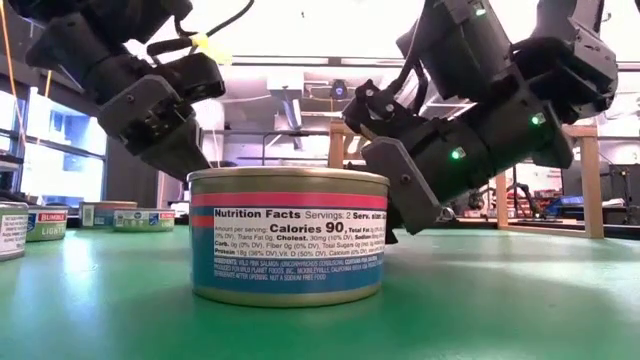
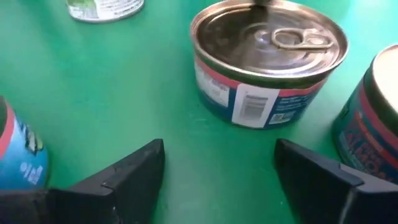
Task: Stack canned seafood by type on shelf
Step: Put the blue pink tuna can on the shelf
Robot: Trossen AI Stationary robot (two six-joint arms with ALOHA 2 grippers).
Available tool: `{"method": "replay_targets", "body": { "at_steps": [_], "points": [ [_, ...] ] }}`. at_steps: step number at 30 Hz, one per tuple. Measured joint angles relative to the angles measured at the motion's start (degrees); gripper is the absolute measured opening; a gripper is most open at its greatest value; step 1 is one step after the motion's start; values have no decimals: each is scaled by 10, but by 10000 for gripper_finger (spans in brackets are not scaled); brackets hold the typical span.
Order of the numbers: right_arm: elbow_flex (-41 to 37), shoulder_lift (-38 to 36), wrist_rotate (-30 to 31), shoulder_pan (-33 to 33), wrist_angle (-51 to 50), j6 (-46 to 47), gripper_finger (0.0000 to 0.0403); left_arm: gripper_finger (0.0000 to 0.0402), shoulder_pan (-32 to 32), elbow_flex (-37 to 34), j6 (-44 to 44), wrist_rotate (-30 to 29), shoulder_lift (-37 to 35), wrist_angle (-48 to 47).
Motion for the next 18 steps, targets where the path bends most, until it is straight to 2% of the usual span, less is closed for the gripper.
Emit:
{"method": "replay_targets", "body": {
  "at_steps": [5, 10, 14, 18],
  "points": [
    [0, 0, -6, -11, 26, -3, 306, 0, -1, 0, 3, -1, 24, 46],
    [0, 0, -21, -22, 32, -7, 352, 0, -2, -2, 15, 3, 54, 109],
    [-1, 0, -19, -34, 33, -5, 392, 0, -2, -2, 16, 39, 91, 169],
    [0, 0, -23, -42, 37, -11, 396, 0, -1, -1, 21, 58, 132, 232]
  ]
}}
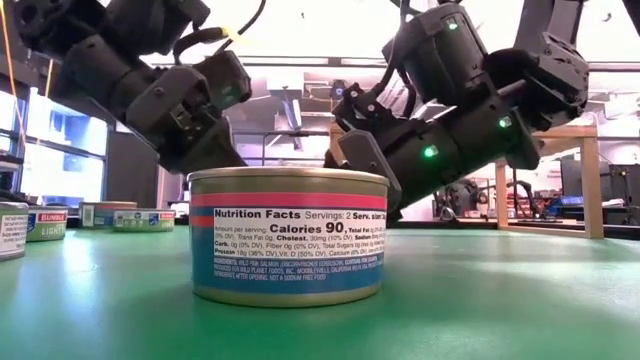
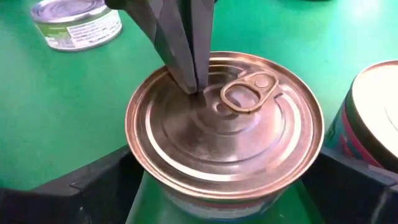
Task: Stack canned seafood by type on shelf
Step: Put the blue pink tuna can on the shelf
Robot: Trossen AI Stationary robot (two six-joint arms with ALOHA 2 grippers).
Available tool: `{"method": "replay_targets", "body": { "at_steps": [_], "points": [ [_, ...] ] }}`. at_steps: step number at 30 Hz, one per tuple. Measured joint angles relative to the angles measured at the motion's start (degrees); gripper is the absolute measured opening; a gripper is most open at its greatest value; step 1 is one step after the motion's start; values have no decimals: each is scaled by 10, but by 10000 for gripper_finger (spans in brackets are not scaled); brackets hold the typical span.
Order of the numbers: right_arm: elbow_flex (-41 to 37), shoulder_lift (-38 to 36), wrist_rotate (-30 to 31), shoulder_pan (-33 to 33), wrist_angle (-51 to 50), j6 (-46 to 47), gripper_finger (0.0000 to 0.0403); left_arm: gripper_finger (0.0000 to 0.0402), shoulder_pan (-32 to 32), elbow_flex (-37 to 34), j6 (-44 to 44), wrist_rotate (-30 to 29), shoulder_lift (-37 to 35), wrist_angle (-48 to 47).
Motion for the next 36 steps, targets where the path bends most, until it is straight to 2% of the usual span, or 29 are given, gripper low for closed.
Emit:
{"method": "replay_targets", "body": {
  "at_steps": [8, 13, 16, 19, 25, 28, 32, 36],
  "points": [
    [-1, 1, -25, -1, 20, -37, 399, 0, -1, -1, 14, 13, 29, 63],
    [-1, 1, -32, -5, 14, -15, 399, 0, 0, -3, 35, 23, 27, 87],
    [1, 0, -31, -5, 8, -1, 399, 0, 1, -4, 42, 38, 3, 94],
    [4, -2, -22, -7, 12, 11, 399, 0, 0, -4, 49, 49, -50, 81],
    [3, -2, -25, -6, 6, 9, 399, 0, 2, -3, 43, 46, -165, -28],
    [3, -2, -25, -6, 2, 8, 399, 0, 3, -2, 10, 11, -204, -133],
    [3, -2, -24, -6, 2, 7, 399, 0, 11, -3, -41, -29, -193, -244],
    [2, -2, -25, -6, 1, 7, 399, 0, 16, -16, -59, -24, -135, -211]
  ]
}}
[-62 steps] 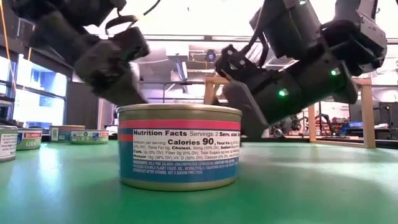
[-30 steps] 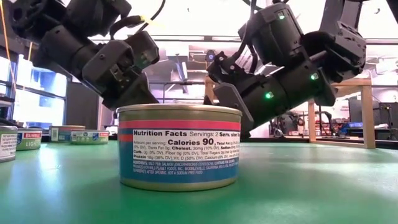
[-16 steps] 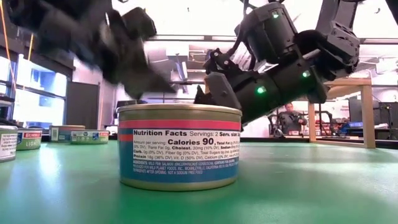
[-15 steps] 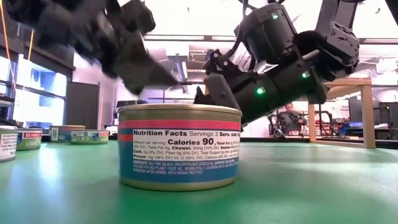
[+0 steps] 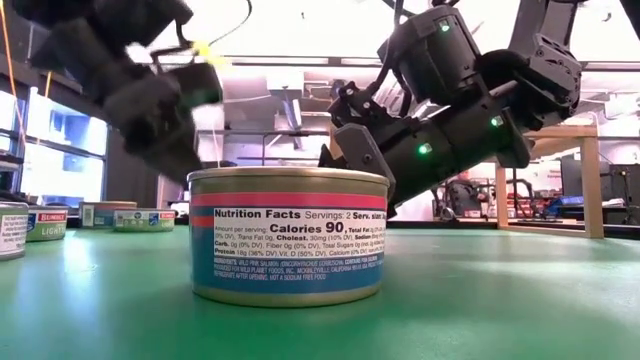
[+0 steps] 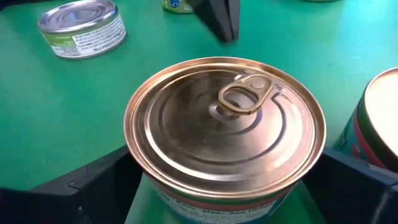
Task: Stack canned seafood by type on shelf
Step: Put the blue pink tuna can on the shelf
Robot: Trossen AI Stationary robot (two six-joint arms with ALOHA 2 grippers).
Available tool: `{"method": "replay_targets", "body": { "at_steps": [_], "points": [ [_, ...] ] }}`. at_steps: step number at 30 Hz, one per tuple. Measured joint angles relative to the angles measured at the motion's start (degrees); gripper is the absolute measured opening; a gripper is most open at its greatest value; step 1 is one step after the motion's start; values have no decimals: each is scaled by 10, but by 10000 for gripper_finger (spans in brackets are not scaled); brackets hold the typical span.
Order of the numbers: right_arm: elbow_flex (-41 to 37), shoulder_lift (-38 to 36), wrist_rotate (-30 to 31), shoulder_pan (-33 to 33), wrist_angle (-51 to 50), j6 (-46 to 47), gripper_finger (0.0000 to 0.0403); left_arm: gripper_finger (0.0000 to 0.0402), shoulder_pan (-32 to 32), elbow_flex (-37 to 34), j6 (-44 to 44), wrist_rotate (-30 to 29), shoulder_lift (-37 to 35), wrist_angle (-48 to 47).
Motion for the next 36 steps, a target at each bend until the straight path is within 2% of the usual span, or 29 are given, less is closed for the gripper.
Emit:
{"method": "replay_targets", "body": {
  "at_steps": [7, 19, 27, 36],
  "points": [
    [-4, 0, 6, 3, -5, -4, 399, 0, 0, -8, 23, 23, 112, 199],
    [-5, 1, 19, 24, -7, 2, 398, 0, 0, 4, 34, 36, 178, 286],
    [-3, 1, 74, 49, -3, -7, 390, 0, 0, 5, 43, 32, 173, 280],
    [1, -1, 113, 70, -29, 35, 388, 0, -1, 10, 43, -2, 126, 177]
  ]
}}
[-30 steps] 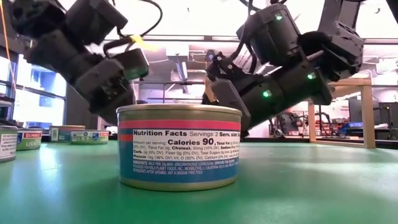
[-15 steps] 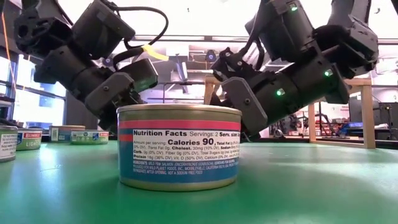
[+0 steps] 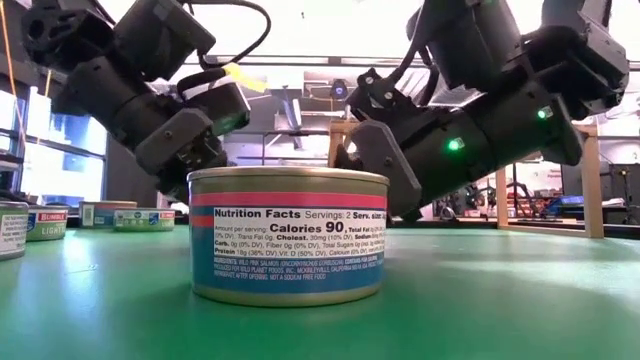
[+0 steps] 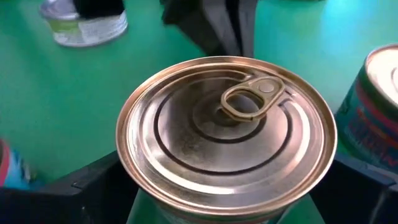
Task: Stack canned seafood by type on shelf
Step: Put the blue pink tuna can on the shelf
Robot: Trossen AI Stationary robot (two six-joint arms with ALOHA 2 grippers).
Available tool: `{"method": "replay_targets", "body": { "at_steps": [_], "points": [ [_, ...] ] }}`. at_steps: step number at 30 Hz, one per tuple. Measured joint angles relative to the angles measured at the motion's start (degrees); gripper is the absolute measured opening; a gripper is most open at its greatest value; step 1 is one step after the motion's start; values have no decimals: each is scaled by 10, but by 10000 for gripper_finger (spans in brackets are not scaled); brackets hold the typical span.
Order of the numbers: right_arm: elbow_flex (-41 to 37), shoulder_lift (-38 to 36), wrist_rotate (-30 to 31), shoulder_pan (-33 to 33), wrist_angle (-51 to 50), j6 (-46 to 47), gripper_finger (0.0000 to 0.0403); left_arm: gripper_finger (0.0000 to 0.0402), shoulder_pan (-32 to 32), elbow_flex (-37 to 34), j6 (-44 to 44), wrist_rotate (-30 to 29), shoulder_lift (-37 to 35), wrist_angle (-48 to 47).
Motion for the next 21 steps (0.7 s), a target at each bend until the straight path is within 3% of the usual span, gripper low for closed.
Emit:
{"method": "replay_targets", "body": {
  "at_steps": [10, 15, 21],
  "points": [
    [-1, -91, 17, 24, -149, 11, 387, 0, 0, -3, -1, -75, -57, -124],
    [-3, -149, 24, 30, -244, 0, 387, 0, 0, -38, -13, -74, -59, -58],
    [-3, -241, -24, 14, -262, -69, 387, 0, -11, -79, -20, -74, -59, 35]
  ]
}}
